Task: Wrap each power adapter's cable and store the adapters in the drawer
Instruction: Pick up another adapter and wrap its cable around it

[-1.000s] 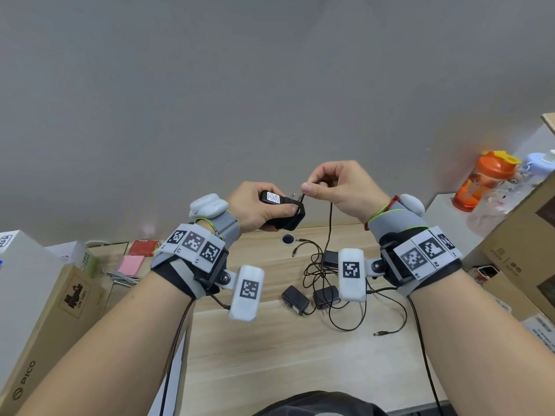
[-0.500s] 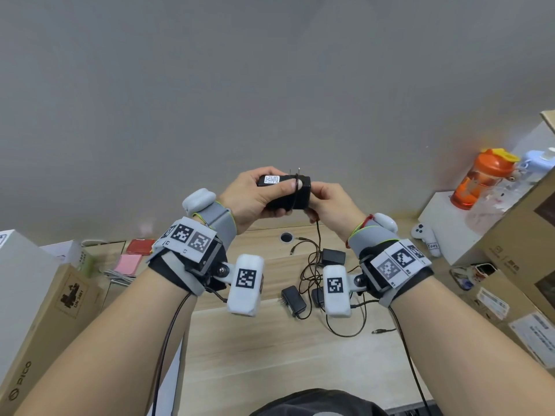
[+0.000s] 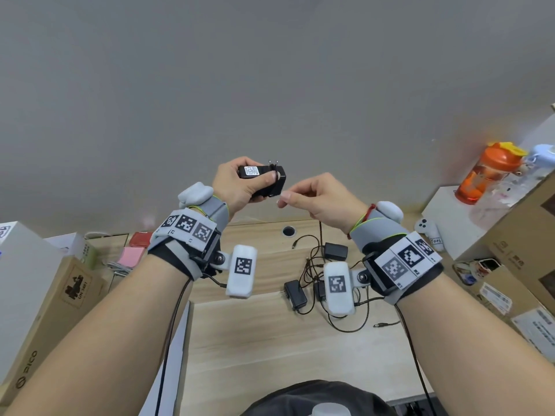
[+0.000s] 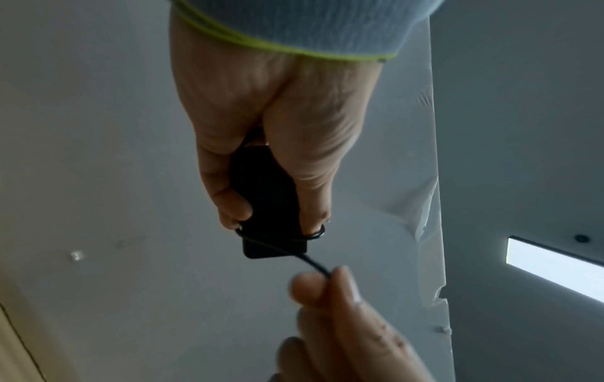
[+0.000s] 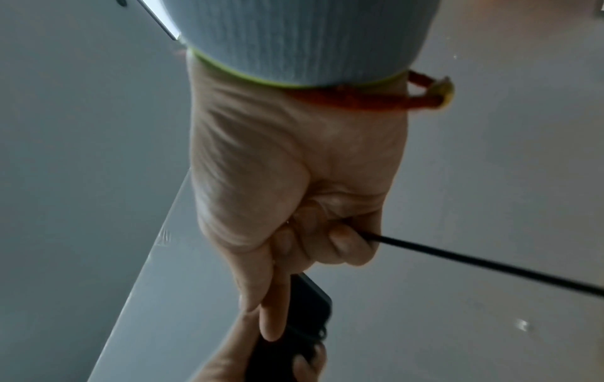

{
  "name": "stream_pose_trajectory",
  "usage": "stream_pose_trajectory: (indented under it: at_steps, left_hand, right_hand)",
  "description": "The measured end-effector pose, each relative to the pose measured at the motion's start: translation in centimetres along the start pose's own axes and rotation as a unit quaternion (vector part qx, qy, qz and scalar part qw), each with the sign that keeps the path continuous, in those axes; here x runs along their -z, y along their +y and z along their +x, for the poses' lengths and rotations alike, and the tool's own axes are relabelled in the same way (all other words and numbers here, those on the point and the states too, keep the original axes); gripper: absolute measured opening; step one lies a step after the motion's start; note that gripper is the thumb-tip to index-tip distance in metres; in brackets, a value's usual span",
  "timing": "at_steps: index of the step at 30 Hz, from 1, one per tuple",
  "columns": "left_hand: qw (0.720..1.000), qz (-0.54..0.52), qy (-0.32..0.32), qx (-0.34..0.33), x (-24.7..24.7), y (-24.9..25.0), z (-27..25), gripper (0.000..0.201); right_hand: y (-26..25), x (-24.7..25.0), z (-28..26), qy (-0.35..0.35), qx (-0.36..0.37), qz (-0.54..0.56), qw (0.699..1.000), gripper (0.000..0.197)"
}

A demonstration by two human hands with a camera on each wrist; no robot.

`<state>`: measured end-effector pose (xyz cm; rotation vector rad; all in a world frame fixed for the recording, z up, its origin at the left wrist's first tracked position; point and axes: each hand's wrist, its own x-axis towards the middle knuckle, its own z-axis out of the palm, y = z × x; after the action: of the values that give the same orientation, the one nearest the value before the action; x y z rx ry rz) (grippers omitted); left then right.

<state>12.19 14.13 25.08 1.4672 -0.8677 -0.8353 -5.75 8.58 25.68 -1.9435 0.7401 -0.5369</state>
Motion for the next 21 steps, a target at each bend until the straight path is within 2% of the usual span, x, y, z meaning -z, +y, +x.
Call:
stream_pose_trajectory:
  at_steps: [5, 9, 13, 17, 21]
  left_hand:
    - [0.996, 0.053, -0.062, -0.017, -0.2, -0.2, -0.4, 0.02]
    - [0.989, 0.075, -0.124, -0.009, -0.3, 0.0, -0.6, 0.017]
    - [0.981, 0.087, -0.175, -0.003, -0.4, 0.6, -1.0, 0.018]
    - [0.972, 0.096, -0.213, -0.011, -0.8, 1.5, -1.6, 0.017]
    - [0.974, 0.06, -0.22, -0.018, -1.1, 2.3, -2.0, 0.018]
  right_hand:
    - [-1.0, 1.6, 0.4, 0.038, 0.027, 0.0, 0.999, 0.024]
    - [-1.0, 2.3, 0.7, 0.058, 0.032, 0.011, 0.998, 0.015]
    - [-0.4, 2.9, 1.2, 0.064, 0.045, 0.038, 0.996, 0.014]
    - [0.1, 3.1, 1.5, 0.071, 0.047, 0.05, 0.995, 0.016]
    - [0.8, 2.7, 1.8, 0.081, 0.032, 0.049, 0.995, 0.022]
